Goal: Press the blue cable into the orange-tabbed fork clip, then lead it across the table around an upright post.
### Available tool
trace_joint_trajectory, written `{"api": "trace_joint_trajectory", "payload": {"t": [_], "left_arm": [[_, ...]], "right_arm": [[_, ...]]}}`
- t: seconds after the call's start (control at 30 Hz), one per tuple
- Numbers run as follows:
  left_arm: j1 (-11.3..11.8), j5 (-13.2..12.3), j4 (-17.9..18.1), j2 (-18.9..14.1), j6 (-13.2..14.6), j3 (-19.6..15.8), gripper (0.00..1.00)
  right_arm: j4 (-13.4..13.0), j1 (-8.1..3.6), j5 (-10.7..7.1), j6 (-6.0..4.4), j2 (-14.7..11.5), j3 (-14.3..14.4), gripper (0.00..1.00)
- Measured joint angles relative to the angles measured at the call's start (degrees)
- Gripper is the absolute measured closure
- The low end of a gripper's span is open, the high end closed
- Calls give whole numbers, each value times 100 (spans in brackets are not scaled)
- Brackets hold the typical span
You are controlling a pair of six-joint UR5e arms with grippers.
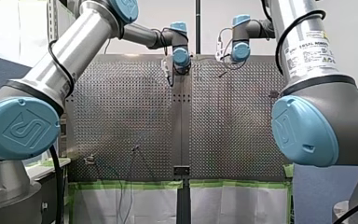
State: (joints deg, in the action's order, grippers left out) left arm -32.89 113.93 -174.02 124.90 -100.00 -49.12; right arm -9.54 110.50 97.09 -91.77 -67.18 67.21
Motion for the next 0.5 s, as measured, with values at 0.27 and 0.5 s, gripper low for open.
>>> {"api": "trace_joint_trajectory", "payload": {"t": [0.27,0.5], "left_arm": [[-65,-6,15,6,-68,32,100],[-198,19,-147,253,-132,273,100]], "right_arm": [[40,-121,-5,1,-2,8,100],[83,-229,-10,34,0,15,100]]}}
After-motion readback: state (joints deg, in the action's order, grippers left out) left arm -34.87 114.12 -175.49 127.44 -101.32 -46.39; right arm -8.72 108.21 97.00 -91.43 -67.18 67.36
